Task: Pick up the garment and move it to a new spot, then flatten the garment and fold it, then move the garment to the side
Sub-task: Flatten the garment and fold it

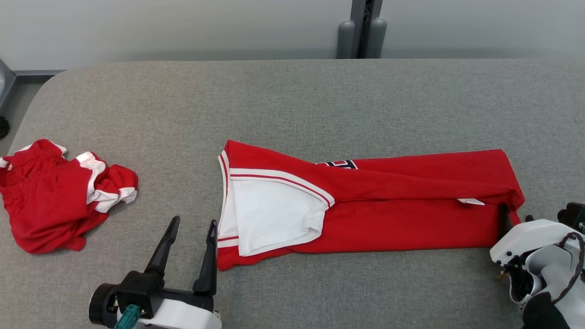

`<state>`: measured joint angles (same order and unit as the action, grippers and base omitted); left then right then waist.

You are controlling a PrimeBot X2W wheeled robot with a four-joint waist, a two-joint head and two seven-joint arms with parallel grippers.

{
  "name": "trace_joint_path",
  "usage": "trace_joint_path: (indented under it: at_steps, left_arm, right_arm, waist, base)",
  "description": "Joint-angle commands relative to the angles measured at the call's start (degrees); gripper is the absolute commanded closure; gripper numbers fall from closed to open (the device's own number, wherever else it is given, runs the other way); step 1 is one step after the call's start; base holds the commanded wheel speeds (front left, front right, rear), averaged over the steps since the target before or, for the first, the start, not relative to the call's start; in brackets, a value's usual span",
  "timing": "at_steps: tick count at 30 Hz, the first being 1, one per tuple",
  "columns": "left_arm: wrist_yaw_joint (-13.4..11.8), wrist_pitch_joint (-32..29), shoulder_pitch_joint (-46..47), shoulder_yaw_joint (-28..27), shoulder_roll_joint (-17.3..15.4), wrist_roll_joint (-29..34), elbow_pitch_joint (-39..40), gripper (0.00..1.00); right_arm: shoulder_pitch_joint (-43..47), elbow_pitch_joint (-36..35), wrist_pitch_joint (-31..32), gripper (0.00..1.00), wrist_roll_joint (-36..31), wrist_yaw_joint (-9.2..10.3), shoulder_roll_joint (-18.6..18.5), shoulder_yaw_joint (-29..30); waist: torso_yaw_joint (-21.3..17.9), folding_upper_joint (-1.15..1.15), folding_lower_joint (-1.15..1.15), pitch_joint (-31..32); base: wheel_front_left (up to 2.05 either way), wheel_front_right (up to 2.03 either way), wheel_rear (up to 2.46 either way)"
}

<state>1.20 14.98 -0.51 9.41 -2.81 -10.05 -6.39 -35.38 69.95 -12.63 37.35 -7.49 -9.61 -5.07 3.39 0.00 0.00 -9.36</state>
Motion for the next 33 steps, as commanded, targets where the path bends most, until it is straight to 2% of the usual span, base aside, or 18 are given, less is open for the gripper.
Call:
trace_joint_path:
  at_steps: [1, 2, 3, 4, 19, 27, 28, 29, 33]
  left_arm:
    - [0.4, 0.2, 1.2, -0.1, -0.2, 0.4, -0.2, 0.00]
    - [0.4, 0.2, 1.2, -0.1, -0.2, 0.4, -0.2, 0.00]
    - [0.5, 0.2, 1.2, -0.1, -0.2, 0.4, -0.3, 0.00]
    - [0.5, 0.2, 1.1, -0.1, -0.2, 0.4, -0.4, 0.00]
    - [0.8, 0.2, -1.1, -0.7, -0.2, 0.7, -0.4, 0.00]
    - [1.0, 0.2, -0.4, -0.4, -0.2, 1.0, -0.4, 0.00]
    - [1.1, 0.2, -0.2, -0.4, -0.2, 1.0, -0.4, 0.00]
    - [1.2, 0.2, 0.0, -0.3, -0.2, 1.1, -0.5, 0.00]
    - [1.3, 0.2, 0.1, -0.3, -0.2, 1.2, -0.7, 0.00]
  right_arm:
    - [0.8, 1.3, 0.8, 0.20, 0.4, -0.01, 0.8, -0.5]
    - [1.0, 1.3, 0.7, 0.56, 0.5, -0.01, 1.0, -0.8]
    - [1.2, 1.2, 0.6, 0.82, 0.6, -0.01, 1.0, -1.0]
    - [1.4, 1.0, 0.1, 1.00, 0.6, -0.01, 0.9, -1.2]
    - [4.7, -6.3, -2.7, 1.00, 4.2, 0.05, -5.7, -3.3]
    - [5.7, -7.5, -2.7, 1.00, 5.8, 0.05, -6.3, -4.8]
    - [5.5, -7.1, -2.7, 0.61, 6.1, 0.05, -6.4, -4.8]
    - [5.1, -6.9, -2.7, 0.00, 6.1, 0.05, -6.6, -4.9]
    - [4.3, -7.6, -2.7, 0.00, 6.5, -0.02, -6.3, -4.8]
  waist:
    - [-0.1, 0.00, 0.00, 0.0]
    - [-0.1, 0.00, 0.00, 0.1]
    - [-0.2, 0.00, 0.00, 0.2]
    - [-0.2, 0.00, 0.00, 0.4]
    - [-2.0, 0.00, 0.00, 3.3]
    - [-2.7, 0.00, 0.00, 3.2]
    - [-2.6, 0.00, 0.00, 2.9]
    - [-2.6, 0.00, 0.00, 2.7]
    - [-2.5, 0.00, 0.00, 2.2]
  base:
    - [0.00, 0.00, 0.00]
    - [0.00, 0.00, 0.00]
    - [0.00, 0.00, 0.00]
    - [0.00, 0.00, 0.00]
    - [0.00, 0.00, 0.00]
    - [0.00, 0.00, 0.00]
    - [0.00, 0.00, 0.00]
    - [0.00, 0.00, 0.00]
    - [0.00, 0.00, 0.00]
